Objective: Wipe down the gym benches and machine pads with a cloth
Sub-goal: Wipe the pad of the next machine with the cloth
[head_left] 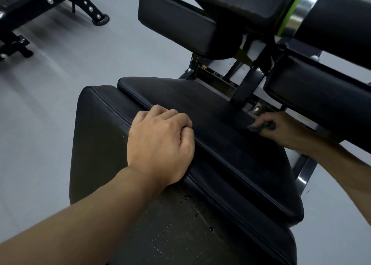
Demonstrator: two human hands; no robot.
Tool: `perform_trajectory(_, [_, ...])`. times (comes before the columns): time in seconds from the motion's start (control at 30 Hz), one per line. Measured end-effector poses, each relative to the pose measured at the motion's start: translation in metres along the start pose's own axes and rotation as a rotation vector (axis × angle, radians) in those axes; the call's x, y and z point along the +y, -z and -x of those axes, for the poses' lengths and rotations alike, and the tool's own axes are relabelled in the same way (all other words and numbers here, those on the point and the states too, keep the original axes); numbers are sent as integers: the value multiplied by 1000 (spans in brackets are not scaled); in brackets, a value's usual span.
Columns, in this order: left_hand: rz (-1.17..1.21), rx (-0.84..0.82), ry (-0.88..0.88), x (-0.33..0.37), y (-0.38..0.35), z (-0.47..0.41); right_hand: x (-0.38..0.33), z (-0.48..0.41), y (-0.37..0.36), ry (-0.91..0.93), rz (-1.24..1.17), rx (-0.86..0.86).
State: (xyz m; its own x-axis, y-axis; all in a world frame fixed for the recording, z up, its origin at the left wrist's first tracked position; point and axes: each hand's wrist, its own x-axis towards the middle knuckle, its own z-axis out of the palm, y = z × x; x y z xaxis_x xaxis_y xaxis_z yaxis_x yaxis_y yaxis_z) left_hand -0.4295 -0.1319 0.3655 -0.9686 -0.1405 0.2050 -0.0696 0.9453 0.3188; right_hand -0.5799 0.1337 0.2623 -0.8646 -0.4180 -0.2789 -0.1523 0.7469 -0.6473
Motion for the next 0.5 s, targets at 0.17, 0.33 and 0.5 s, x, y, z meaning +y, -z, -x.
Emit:
perform_trajectory(0.17, [4,5,-1,2,0,0,-10,-33,-9,2,25,34])
perform_trajectory(0.33, [13,3,7,1,0,0,-9,10,-2,42,16,21])
perform_trajectory(0.5, [15,6,9,3,1,0,-23,-16,-18,15,6,116])
